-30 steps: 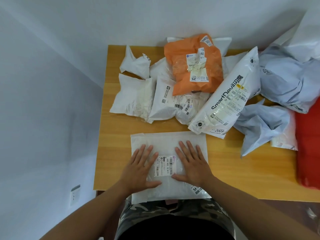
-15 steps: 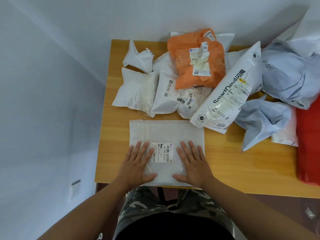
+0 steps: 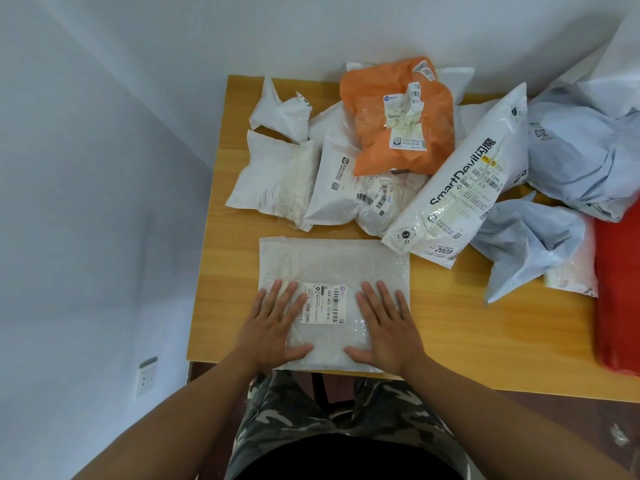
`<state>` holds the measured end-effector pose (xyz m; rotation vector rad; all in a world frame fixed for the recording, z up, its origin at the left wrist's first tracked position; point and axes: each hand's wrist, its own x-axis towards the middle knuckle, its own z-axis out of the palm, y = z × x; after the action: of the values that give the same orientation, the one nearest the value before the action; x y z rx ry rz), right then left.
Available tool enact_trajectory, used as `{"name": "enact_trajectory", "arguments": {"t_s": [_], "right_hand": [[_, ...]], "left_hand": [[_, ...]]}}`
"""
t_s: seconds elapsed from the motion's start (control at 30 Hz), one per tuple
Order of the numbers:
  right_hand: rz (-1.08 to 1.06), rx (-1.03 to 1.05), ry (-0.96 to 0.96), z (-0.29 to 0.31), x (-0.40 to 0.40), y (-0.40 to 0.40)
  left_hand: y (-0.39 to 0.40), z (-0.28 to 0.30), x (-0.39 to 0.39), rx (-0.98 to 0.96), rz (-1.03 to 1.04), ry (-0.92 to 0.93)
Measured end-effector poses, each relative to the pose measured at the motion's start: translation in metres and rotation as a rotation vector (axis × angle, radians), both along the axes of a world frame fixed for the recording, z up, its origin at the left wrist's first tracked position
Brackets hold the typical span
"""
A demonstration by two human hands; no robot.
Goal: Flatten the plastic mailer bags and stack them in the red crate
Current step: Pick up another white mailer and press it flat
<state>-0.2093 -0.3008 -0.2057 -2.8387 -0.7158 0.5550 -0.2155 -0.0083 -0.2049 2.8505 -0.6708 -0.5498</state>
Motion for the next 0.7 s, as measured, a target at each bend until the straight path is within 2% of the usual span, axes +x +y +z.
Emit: {"name": "enact_trajectory", "arguments": {"t_s": [0.07, 0.1, 0.13, 0.23, 0.33, 0.43, 0.53, 0.7], "right_hand": [[-0.027, 0.028, -0.006, 0.002, -0.003, -0.001], [-0.091, 0.052, -0.023, 0.008, -0.003, -0.002], [-0.206, 0.073, -0.026, 0.011, -0.004, -0.003], [-0.749, 0.123, 0.048, 0.030, 0.002, -0.004], [-1.037, 0.315, 0.236, 0.045, 0.015, 0.001], [-1.148, 0.471, 0.415, 0.064, 0.026, 0.017], [-1.194, 0.577, 0.553, 0.074, 0.028, 0.035], [-1.166, 0.774, 0.542, 0.105, 0.058, 0.054]], "left_hand": [[-0.002, 0.005, -0.003, -0.004, 0.070, 0.013], [-0.005, 0.012, -0.004, -0.025, 0.184, 0.027], [-0.010, 0.017, -0.004, -0.064, 0.353, 0.051], [-0.022, 0.041, 0.009, -0.249, 0.936, 0.130], [-0.022, 0.066, 0.031, -0.464, 1.256, 0.281], [-0.014, 0.086, 0.046, -0.566, 1.391, 0.427], [0.006, 0.106, 0.055, -0.669, 1.463, 0.425], [0.055, 0.141, 0.068, -0.900, 1.569, 0.343]]}}
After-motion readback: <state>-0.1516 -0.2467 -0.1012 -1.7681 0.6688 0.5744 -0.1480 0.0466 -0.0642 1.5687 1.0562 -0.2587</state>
